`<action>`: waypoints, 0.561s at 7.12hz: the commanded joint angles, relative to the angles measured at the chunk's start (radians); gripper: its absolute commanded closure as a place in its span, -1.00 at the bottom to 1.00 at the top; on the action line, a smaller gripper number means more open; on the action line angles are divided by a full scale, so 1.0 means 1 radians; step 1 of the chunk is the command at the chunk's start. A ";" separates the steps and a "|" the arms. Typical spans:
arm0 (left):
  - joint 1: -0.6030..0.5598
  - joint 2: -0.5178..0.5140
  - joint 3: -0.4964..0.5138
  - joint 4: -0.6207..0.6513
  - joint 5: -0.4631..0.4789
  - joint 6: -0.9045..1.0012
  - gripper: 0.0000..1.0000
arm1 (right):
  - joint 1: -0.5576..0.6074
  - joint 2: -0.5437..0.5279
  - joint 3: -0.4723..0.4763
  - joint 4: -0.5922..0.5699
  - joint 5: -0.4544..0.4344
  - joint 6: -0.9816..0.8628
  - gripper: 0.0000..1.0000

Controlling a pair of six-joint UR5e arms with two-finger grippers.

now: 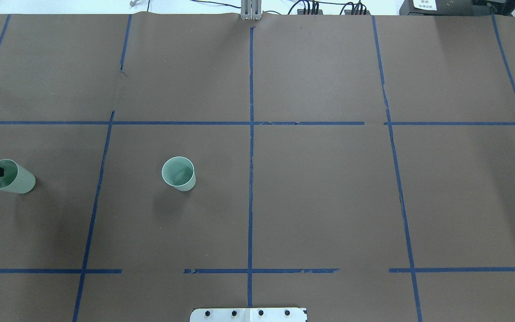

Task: Stack cups
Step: 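Lower the left gripper onto the outer pale green cup and grasp it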

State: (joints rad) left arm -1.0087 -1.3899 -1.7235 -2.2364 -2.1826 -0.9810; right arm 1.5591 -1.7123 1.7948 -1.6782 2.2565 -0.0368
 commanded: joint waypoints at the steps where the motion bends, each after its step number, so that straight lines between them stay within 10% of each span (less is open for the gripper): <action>1: -0.001 -0.001 -0.014 0.003 0.004 -0.004 1.00 | 0.001 0.000 0.000 0.000 0.000 0.000 -1.00; 3: -0.013 -0.009 -0.109 0.100 0.001 -0.002 1.00 | 0.001 0.000 0.000 0.000 0.000 0.000 -1.00; 4: -0.014 -0.096 -0.223 0.367 0.003 -0.002 1.00 | 0.001 0.000 0.000 0.000 0.000 0.000 -1.00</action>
State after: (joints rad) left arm -1.0189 -1.4149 -1.8287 -2.1131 -2.1799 -0.9834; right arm 1.5600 -1.7119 1.7948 -1.6782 2.2565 -0.0368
